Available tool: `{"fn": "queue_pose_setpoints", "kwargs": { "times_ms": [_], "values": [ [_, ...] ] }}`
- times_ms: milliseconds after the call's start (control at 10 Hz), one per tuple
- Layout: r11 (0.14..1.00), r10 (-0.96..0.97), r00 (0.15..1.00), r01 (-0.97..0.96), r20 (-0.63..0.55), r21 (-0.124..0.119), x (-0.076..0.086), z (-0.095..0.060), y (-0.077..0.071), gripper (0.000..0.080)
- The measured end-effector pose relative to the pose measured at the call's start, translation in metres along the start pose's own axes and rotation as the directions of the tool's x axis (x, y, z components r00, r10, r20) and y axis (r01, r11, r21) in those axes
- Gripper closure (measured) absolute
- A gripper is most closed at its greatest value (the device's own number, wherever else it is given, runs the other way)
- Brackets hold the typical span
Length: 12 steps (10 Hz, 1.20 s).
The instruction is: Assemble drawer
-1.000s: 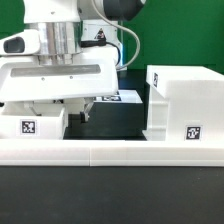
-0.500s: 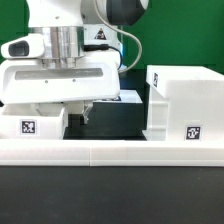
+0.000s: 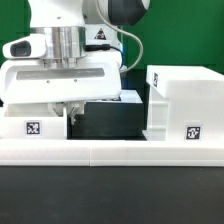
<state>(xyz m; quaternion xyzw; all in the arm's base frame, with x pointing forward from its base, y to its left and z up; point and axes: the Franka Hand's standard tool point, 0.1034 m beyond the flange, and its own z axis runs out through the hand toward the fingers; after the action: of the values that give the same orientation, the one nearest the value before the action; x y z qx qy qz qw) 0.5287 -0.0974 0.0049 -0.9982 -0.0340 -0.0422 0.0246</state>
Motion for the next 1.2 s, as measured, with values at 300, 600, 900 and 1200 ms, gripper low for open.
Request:
{"fn": "queue_pose_setpoints", "kwargs": {
  "times_ms": [300, 600, 900, 1200],
  "values": [
    [1.000, 0.000, 1.000, 0.000, 0.000, 0.000, 0.000, 0.000, 0.000, 0.0758],
    [0.988, -0.156, 0.988, 0.156, 0.018, 0.002, 0.002, -0.005, -0.010, 0.0758],
    [0.946, -0.323, 0.944, 0.320, 0.067, 0.050, 0.001, -0.014, -0.018, 0.0757],
    [0.918, -0.395, 0.916, 0.392, 0.066, 0.055, -0.001, -0.013, -0.017, 0.0757]
  ]
}}
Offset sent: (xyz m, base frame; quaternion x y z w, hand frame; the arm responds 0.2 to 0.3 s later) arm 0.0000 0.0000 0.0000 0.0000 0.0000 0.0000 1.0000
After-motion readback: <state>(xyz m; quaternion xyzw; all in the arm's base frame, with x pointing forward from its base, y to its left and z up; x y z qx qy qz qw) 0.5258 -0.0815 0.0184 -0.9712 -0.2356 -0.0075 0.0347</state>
